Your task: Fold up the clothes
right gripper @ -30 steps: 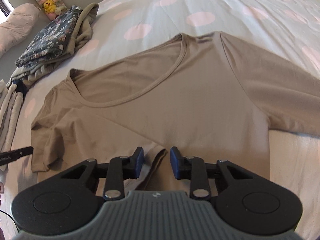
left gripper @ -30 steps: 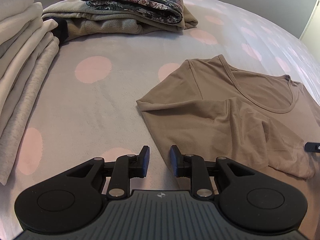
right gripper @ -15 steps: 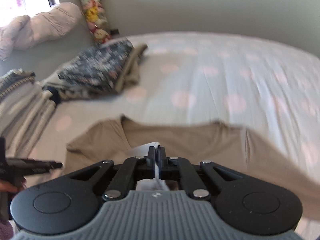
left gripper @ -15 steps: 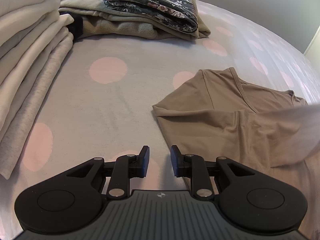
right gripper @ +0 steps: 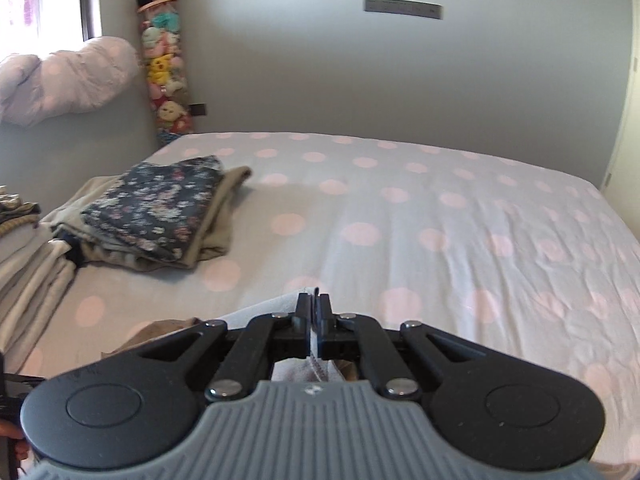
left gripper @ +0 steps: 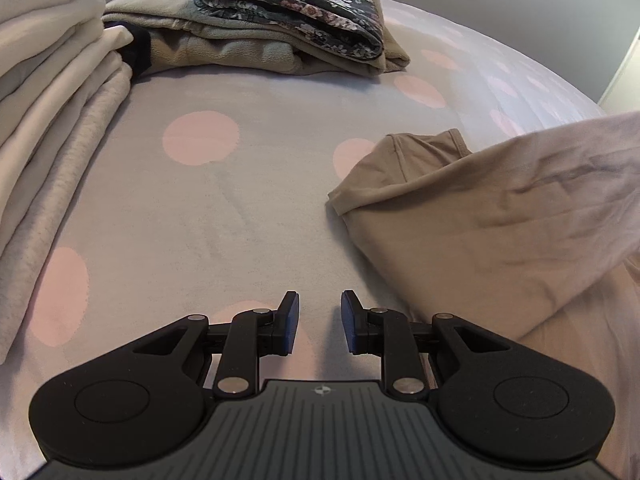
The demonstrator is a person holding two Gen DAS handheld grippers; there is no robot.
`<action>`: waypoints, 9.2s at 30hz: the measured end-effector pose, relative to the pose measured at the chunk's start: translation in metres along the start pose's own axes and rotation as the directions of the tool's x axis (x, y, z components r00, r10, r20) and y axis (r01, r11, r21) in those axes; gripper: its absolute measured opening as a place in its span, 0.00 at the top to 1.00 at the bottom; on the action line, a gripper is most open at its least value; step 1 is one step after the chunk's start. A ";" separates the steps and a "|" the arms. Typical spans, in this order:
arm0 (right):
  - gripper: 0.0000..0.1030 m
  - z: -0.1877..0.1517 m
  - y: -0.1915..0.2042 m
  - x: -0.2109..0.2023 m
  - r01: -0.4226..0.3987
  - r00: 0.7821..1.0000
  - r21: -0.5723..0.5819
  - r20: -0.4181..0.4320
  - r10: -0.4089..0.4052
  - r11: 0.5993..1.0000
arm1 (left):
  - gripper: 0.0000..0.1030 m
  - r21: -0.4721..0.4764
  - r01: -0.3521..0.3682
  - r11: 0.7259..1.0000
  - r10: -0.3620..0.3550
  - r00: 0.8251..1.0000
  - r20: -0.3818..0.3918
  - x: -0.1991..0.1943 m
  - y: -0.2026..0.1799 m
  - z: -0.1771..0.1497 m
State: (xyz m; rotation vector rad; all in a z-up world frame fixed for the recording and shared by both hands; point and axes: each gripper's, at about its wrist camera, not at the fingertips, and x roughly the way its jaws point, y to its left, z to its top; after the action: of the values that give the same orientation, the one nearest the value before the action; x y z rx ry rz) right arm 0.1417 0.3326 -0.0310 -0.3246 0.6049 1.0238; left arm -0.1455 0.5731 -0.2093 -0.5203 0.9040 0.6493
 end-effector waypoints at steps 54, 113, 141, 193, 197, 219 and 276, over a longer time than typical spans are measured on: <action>0.89 -0.117 -0.100 0.136 0.147 0.921 0.169 -0.383 -0.073 0.975 | 0.97 0.363 0.005 0.932 -0.017 0.999 0.029 0.004 -0.051 -0.022; 0.99 -0.054 0.274 0.212 -0.462 0.887 -0.751 -0.391 0.246 0.473 | 0.99 0.025 0.158 0.987 -0.155 0.984 -0.093 0.014 0.016 0.009; 0.90 -0.037 0.235 0.196 -0.487 0.871 -0.590 -0.383 0.308 0.644 | 0.99 0.005 0.181 0.983 -0.181 0.983 -0.042 0.004 0.026 0.013; 0.94 -0.158 -0.426 -0.056 0.372 0.919 0.416 -0.288 -0.268 0.829 | 0.87 0.201 -0.182 0.963 0.167 0.982 0.090 0.022 -0.082 0.015; 0.94 -0.084 -0.389 -0.085 0.337 0.939 0.354 -0.191 -0.286 0.872 | 0.87 0.164 -0.147 0.975 0.130 0.986 0.108 0.011 -0.073 0.018; 0.94 0.102 0.002 -0.045 -0.145 0.989 0.002 -0.020 0.145 0.989 | 0.86 0.049 0.017 0.999 -0.024 0.990 0.139 -0.019 -0.038 0.018; 0.59 -0.194 -0.062 0.065 0.051 0.999 -0.207 -0.005 -0.053 0.977 | 0.84 0.562 -0.054 0.825 -0.055 0.983 0.175 0.029 -0.154 -0.033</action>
State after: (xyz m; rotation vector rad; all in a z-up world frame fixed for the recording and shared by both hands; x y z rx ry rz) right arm 0.1587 0.2460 -0.2258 -0.5263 0.4975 1.0368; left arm -0.0417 0.4532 -0.2296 0.0772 0.8683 0.3875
